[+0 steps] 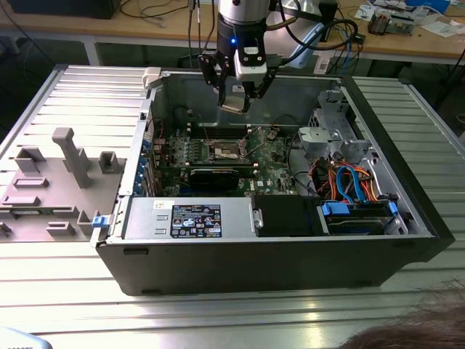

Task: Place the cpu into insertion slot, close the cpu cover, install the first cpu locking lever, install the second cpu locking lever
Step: 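Place the cpu into insertion slot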

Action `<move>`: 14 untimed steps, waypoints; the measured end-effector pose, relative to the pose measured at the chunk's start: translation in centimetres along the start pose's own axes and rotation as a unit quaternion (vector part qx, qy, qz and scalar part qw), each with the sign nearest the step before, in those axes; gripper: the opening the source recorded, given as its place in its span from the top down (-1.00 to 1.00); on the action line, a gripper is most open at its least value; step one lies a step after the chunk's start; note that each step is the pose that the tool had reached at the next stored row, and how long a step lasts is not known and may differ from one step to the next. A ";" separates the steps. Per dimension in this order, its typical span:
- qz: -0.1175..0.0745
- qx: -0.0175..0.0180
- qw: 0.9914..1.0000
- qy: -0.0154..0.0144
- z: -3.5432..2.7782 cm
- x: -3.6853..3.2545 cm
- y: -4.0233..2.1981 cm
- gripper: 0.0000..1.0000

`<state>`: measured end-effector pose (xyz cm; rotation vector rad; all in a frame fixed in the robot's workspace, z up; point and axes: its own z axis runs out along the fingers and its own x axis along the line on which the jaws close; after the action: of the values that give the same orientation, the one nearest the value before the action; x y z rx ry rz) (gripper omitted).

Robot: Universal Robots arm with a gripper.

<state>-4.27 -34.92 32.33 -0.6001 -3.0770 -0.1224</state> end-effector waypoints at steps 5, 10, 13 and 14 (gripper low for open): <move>0.003 0.000 1.000 0.000 0.00 0.00 0.00 -0.08; 0.007 0.000 1.000 -0.001 0.01 0.00 0.00 -0.08; 0.009 0.000 1.000 -0.001 0.01 0.00 0.00 -0.08; 0.010 0.000 1.000 -0.001 0.01 0.00 0.00 -0.08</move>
<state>-4.26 -34.92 32.32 -0.6297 -3.0719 -0.1226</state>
